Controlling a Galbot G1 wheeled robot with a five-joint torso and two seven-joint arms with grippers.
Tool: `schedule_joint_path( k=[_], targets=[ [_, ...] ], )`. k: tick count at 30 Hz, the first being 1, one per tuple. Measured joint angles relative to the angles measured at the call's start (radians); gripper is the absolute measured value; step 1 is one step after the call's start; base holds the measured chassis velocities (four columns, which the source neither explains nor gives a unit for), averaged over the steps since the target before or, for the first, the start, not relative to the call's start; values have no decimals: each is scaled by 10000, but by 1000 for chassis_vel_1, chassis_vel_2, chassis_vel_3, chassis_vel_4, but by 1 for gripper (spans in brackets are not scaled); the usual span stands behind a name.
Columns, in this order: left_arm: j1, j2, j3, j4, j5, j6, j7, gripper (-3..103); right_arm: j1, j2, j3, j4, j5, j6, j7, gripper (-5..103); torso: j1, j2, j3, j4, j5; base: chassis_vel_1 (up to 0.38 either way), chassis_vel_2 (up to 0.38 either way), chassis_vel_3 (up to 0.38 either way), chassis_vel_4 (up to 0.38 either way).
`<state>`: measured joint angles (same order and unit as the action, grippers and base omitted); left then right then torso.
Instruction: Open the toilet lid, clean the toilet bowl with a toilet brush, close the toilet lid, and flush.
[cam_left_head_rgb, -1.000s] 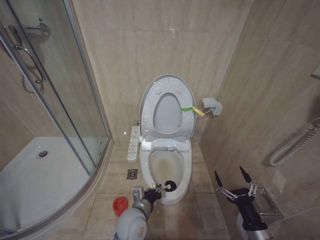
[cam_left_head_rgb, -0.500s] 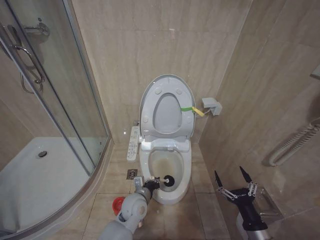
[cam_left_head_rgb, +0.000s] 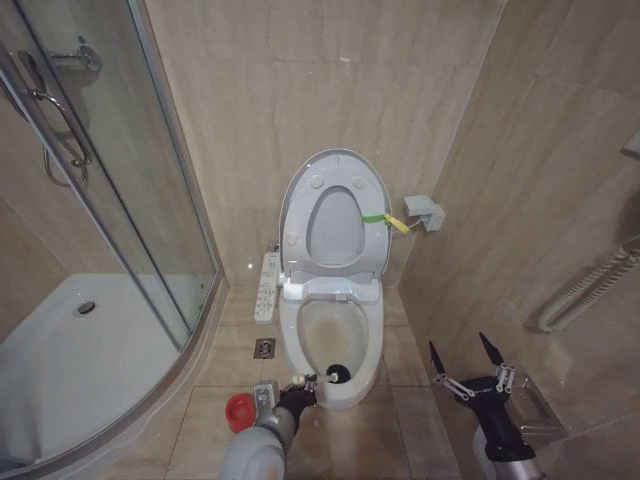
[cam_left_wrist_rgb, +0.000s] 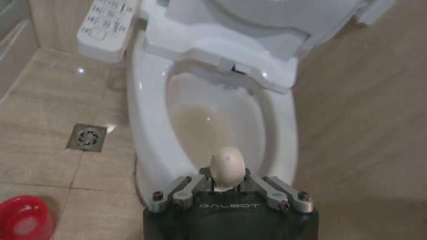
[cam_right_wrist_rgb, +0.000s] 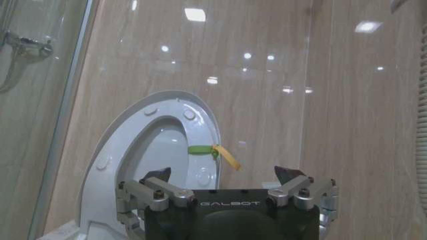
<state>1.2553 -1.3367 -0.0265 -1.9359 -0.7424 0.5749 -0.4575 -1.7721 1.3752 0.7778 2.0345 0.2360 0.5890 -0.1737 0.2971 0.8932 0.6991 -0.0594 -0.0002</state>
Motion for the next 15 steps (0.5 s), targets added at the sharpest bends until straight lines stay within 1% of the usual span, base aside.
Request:
schedule_joint_path(
  k=[1, 2, 4, 6, 7, 10, 11, 13, 14, 15],
  targets=[
    [-319, -66, 14, 385, -92, -42, 35, 18, 0, 0, 0, 0, 0, 0, 0, 100, 0, 0, 0, -2, 0, 0, 0, 0, 0],
    [-319, -66, 14, 385, -92, -42, 35, 18, 0, 0, 0, 0, 0, 0, 0, 100, 0, 0, 0, -2, 0, 0, 0, 0, 0],
    [-691, -110, 77, 827, -182, -104, 109, 18, 0, 0, 0, 0, 0, 0, 0, 100, 0, 0, 1, -1, 1, 0, 0, 0, 0],
    [-1363, -154, 168, 1600, -342, -238, 241, 18, 1, 0, 0, -1, 0, 0, 0, 100, 0, -1, 0, -2, 0, 0, 0, 0, 0],
    [-1363, -154, 168, 1600, -342, -238, 241, 18, 1, 0, 0, -1, 0, 0, 0, 100, 0, -1, 0, -2, 0, 0, 0, 0, 0],
    [-2134, -177, 239, 2509, -583, -409, 364, 18, 0, 0, -1, 0, 0, 0, 0, 100, 1, 0, 1, -3, 0, 0, 0, 0, 0],
    [-2134, -177, 239, 2509, -583, -409, 364, 18, 0, 0, -1, 0, 0, 0, 0, 100, 1, 0, 1, -3, 0, 0, 0, 0, 0],
    [-2720, -144, 300, 3241, -794, -590, 535, 18, 0, 0, 0, 0, 0, 0, 0, 100, 1, 0, 1, -2, 2, 0, 0, 0, 0],
    [-2806, -136, 307, 3353, -820, -625, 573, 18, 1, 0, 0, 0, 0, 0, 0, 100, 1, -1, 1, -3, 2, 0, 0, 0, 0],
    [-3182, -117, 359, 3865, -889, -797, 741, 18, 0, 0, 0, 0, 0, 0, 0, 100, 1, -1, 2, -2, 2, 0, 0, 0, 0]
  ],
)
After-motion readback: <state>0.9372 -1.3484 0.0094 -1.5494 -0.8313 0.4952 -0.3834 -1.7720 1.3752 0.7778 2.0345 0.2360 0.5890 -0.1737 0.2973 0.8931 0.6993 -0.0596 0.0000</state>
